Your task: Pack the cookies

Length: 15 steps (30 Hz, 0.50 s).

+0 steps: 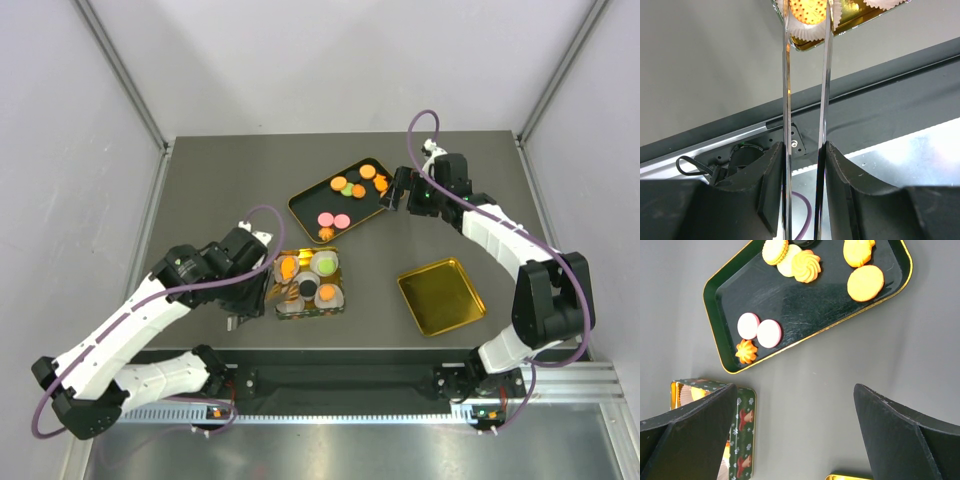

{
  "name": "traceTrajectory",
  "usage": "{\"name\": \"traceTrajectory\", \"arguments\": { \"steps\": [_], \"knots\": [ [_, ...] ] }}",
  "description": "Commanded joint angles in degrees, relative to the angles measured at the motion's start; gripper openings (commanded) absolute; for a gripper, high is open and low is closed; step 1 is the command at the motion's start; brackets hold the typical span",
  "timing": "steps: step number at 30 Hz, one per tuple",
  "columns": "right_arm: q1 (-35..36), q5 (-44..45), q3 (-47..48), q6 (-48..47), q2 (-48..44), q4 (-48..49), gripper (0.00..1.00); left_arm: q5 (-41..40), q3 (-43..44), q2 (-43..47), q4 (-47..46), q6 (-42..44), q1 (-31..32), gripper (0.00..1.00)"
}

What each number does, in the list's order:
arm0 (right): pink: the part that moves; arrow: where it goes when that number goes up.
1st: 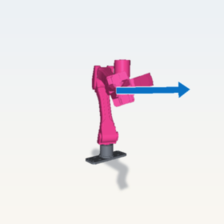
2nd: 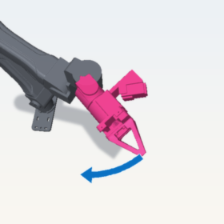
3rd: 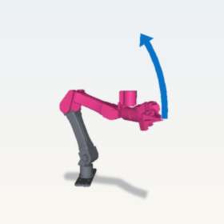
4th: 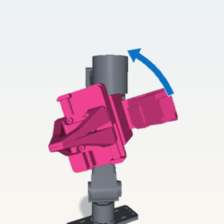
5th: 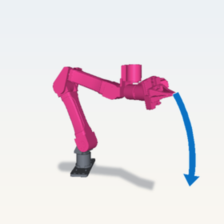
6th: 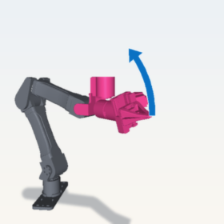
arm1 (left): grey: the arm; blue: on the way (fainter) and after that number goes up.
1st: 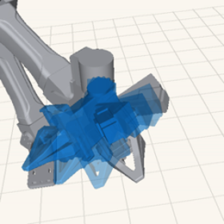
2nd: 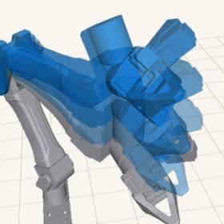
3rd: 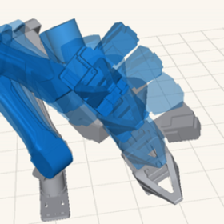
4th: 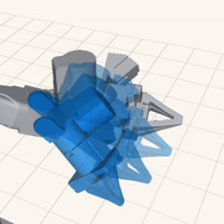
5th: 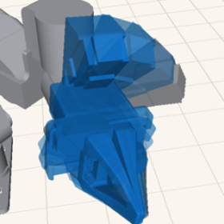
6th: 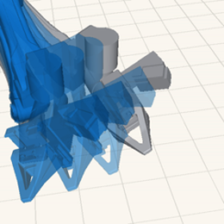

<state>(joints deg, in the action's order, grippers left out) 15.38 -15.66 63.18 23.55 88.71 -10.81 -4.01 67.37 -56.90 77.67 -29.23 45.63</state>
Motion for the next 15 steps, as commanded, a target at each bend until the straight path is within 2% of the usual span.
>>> {"name": "traceTrajectory", "arguments": {
  "steps": [1,15],
  "knots": [
    [0.88,0.46,3.36,-0.88,0.33,1.23,1.00,-1.26,0.21,-0.05,5.56,-0.91,0.52,0.34],
    [0.80,0.46,3.36,-0.79,0.42,1.23,1.00,-2.49,0.30,-0.66,5.74,-1.44,1.57,0.35]
  ]
}}
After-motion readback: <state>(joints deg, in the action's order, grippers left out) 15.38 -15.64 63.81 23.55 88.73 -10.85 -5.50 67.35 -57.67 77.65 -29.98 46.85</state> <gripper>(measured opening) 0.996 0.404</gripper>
